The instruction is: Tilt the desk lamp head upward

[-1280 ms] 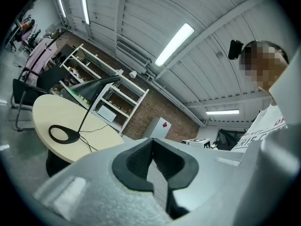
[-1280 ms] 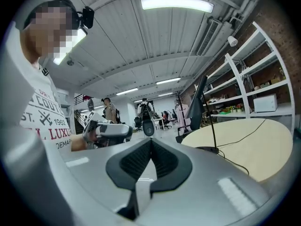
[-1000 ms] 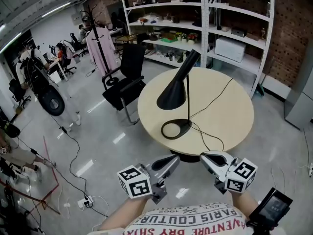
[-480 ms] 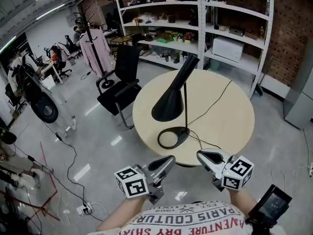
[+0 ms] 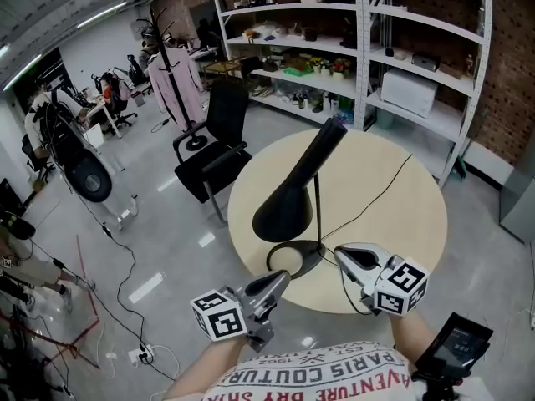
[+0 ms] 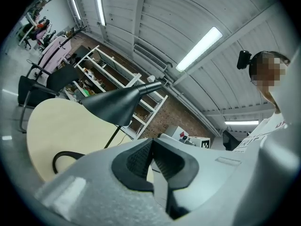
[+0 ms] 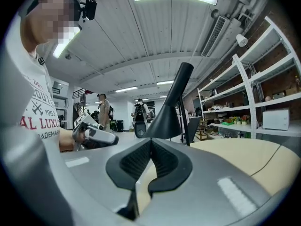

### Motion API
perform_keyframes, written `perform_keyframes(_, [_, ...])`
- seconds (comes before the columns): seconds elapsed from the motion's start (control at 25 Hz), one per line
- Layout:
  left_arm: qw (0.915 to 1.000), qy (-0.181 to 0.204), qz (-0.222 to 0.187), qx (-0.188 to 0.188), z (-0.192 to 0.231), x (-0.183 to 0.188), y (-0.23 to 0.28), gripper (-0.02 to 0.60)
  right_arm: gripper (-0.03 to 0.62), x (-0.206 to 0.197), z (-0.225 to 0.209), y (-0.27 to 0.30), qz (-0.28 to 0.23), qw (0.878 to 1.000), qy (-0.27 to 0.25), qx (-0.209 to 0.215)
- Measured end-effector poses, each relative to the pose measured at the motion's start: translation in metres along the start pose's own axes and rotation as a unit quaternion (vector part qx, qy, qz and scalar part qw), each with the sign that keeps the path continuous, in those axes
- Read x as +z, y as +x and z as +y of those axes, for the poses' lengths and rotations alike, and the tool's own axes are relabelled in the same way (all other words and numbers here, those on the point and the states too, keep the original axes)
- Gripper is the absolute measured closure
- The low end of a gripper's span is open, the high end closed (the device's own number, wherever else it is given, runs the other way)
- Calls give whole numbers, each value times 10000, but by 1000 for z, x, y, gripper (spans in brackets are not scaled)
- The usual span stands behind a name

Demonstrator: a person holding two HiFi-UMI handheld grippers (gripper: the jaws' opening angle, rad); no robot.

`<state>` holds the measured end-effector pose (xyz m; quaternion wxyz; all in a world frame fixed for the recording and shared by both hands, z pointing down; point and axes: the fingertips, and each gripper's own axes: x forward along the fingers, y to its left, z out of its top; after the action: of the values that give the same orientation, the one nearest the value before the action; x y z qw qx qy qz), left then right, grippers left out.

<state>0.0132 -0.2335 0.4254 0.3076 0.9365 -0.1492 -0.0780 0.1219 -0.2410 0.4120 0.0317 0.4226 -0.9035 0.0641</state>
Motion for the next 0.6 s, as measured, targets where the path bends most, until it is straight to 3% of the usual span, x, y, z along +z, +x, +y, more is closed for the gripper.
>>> perform_keyframes(0.36, [9985,-6,-324,443,30,6,19,583,553,-6,-46,47,77,9973,-228,695])
perform_keyframes(0.6, [9977,-176,-328,574,54,-4,15,581,514,-26,-73,81,257,9977,-432,449])
